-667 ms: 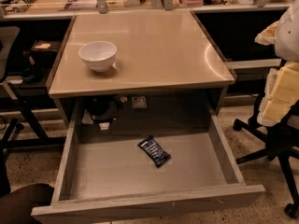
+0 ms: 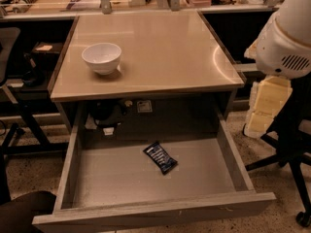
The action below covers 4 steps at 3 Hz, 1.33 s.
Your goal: Pick rxbar blueberry from top drawer and place on counter
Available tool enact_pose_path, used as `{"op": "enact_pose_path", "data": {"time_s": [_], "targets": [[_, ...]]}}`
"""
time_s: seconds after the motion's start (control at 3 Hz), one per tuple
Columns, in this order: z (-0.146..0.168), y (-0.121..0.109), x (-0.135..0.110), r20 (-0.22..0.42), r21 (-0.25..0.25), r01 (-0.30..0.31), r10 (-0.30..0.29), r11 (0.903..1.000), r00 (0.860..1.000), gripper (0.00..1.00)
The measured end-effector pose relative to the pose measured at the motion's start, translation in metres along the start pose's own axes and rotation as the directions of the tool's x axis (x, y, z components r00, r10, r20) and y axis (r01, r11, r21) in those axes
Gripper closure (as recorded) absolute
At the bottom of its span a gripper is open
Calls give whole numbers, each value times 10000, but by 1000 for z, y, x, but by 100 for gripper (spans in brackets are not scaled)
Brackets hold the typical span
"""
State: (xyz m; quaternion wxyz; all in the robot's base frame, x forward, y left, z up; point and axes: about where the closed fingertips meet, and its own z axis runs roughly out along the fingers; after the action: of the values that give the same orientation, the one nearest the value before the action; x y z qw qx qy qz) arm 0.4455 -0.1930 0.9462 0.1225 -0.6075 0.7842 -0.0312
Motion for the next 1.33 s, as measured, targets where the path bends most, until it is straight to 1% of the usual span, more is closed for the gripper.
{"op": "enact_pose_path", "data": {"time_s": [0.33, 0.67, 1.0, 1.33], "targets": [[1, 0, 0, -5, 4, -30, 30, 10000, 10000, 0], [1, 3, -3, 176, 1, 54, -54, 10000, 9998, 0], [25, 31, -29, 625, -473, 283, -253, 9985, 9977, 0], [73, 59, -57, 764, -1420, 499, -393, 9886, 9963, 0]]}}
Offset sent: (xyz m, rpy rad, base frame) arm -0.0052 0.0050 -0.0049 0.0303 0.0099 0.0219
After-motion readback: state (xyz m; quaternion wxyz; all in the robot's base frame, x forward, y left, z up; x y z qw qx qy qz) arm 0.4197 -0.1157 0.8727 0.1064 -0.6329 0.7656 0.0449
